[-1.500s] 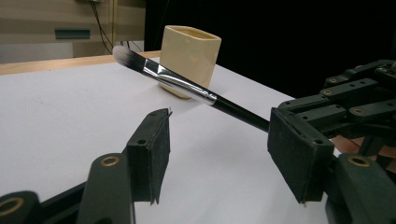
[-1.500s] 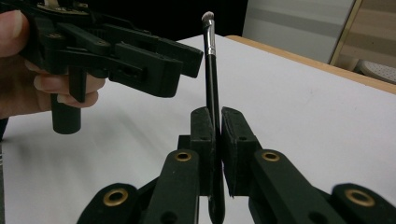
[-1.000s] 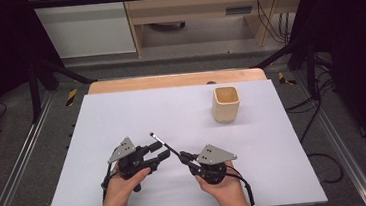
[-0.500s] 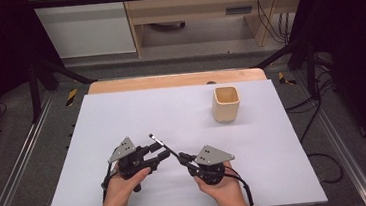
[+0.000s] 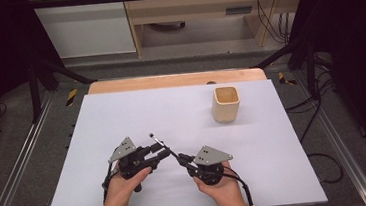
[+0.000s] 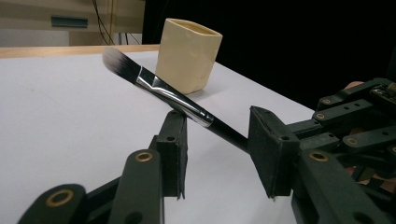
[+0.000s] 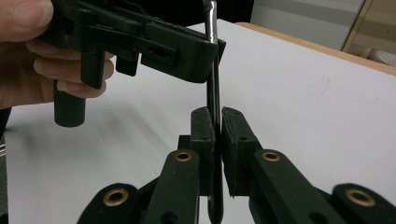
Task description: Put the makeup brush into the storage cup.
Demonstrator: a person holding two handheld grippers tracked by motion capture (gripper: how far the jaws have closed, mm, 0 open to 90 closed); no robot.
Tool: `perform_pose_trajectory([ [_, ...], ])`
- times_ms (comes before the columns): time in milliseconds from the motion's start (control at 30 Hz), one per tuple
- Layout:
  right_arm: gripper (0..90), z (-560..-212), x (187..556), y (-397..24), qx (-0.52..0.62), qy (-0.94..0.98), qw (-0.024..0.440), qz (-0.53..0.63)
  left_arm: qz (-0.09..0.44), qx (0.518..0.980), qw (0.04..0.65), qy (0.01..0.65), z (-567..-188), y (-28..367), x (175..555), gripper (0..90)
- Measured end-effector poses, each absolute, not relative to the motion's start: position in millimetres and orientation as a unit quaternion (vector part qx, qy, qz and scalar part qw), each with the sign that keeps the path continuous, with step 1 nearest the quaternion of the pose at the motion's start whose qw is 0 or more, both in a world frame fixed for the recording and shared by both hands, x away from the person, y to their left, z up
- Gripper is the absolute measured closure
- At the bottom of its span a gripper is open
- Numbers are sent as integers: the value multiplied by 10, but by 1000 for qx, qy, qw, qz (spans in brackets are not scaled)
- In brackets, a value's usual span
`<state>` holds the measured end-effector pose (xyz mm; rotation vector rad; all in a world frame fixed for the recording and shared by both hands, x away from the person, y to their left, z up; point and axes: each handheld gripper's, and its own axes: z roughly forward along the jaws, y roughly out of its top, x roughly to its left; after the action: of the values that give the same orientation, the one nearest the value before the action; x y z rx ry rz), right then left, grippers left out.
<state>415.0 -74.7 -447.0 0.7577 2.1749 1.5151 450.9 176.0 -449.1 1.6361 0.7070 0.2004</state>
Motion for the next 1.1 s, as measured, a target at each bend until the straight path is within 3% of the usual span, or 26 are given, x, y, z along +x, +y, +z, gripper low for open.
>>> perform_pose_trajectory([
  [1100,840,-4525,4179,-733,277,780,189,528,50,691,648,317,-4506,1717,4504,756],
])
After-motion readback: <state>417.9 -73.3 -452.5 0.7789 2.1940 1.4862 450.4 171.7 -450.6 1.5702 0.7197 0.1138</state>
